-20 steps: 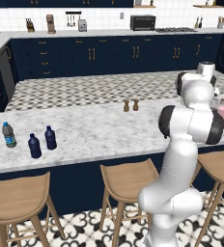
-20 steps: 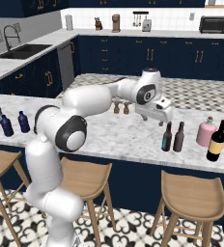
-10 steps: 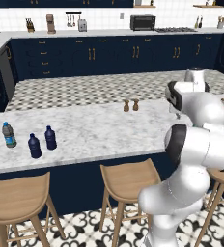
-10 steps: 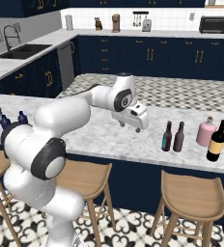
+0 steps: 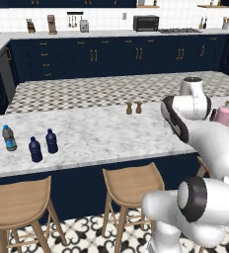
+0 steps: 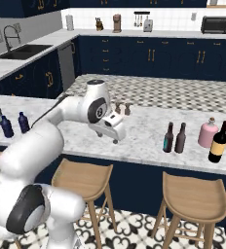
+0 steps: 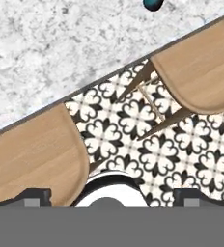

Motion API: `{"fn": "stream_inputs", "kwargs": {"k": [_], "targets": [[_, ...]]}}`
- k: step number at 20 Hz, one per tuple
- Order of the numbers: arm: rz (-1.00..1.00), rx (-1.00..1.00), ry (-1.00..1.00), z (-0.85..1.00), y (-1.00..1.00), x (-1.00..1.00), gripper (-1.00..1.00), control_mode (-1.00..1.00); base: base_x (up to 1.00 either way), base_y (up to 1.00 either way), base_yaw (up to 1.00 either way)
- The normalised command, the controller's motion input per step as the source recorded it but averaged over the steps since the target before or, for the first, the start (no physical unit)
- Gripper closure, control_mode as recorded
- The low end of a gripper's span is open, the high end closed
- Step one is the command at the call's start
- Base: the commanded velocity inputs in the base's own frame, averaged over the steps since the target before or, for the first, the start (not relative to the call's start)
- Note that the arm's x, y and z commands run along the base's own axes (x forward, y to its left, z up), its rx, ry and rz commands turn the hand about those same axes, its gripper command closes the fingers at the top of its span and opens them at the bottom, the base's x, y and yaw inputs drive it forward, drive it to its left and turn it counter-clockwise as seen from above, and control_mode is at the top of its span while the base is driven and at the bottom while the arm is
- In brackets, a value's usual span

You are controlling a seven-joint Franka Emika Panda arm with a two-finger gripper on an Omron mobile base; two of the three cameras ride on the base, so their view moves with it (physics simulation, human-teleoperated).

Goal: Move the plastic bottles in the middle to the plastics group, and the glass bottles in the middle to the glass group.

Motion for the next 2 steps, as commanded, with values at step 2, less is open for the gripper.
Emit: {"fn": "stream_inputs", "kwargs": {"k": [2], "targets": [[0.0,0.0,0.0,0.2,0.68,-0.8,-1.0,-1.0,0.0,0.0,0.0]]}}
